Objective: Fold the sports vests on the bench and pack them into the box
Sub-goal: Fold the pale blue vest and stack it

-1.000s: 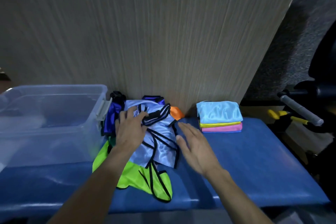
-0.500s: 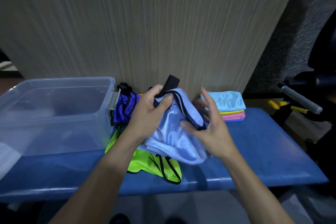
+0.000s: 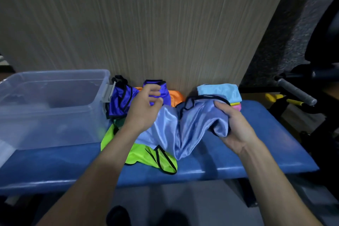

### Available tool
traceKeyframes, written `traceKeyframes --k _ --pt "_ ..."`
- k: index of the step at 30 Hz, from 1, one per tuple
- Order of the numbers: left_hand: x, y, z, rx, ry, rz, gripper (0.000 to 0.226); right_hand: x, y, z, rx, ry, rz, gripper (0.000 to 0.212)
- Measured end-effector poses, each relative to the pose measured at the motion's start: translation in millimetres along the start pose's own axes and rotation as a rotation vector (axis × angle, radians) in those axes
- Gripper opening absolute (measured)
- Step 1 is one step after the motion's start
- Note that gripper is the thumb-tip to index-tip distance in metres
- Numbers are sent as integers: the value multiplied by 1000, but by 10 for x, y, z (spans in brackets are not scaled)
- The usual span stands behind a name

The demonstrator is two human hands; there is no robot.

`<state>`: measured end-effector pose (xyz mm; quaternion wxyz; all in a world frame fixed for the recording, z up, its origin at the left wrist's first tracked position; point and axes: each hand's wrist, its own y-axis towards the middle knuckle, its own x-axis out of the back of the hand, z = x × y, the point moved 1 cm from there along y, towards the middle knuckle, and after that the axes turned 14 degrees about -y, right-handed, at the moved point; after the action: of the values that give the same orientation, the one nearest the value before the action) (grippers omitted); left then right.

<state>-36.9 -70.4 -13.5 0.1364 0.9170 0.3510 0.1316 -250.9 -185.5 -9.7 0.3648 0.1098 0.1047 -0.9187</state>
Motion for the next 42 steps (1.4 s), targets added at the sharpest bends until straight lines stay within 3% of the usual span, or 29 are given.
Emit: traceKeyframes --k 4,7,9,11,14,18,20,22,24,32,42 --pt "-41 -128 -87 -175 76 169 46 83 67 -112 -43 -281 -161 17" --pt "-83 -188 -94 -235 173 324 61 6 -13 -111 54 -590 -14 11" --pt "-129 -199 -99 -331 239 430 68 -92 -87 -93 106 -736 123 21" --pt "-186 -217 -117 -407 259 478 61 -140 -132 -85 180 -822 191 28" --pt "-241 -257 -141 -489 244 427 36 -124 -169 -64 240 -856 192 25" --pt "-214 -291 -189 -344 159 314 22 -48 -179 -43 285 -917 142 22" --pt "-186 -289 -227 -287 96 321 17 8 -164 -49 377 -947 67 24" --pt "-158 -283 -276 -239 6 346 11 53 -157 -42 477 -950 0 8" --pt "-130 -286 -317 -198 -90 367 7 79 -162 -27 519 -907 -1 6" --pt "7 -378 -405 -60 -246 582 20 106 -237 81 553 -710 -39 20" --pt "95 -461 -410 13 -233 670 33 72 -338 115 611 -764 -90 23"
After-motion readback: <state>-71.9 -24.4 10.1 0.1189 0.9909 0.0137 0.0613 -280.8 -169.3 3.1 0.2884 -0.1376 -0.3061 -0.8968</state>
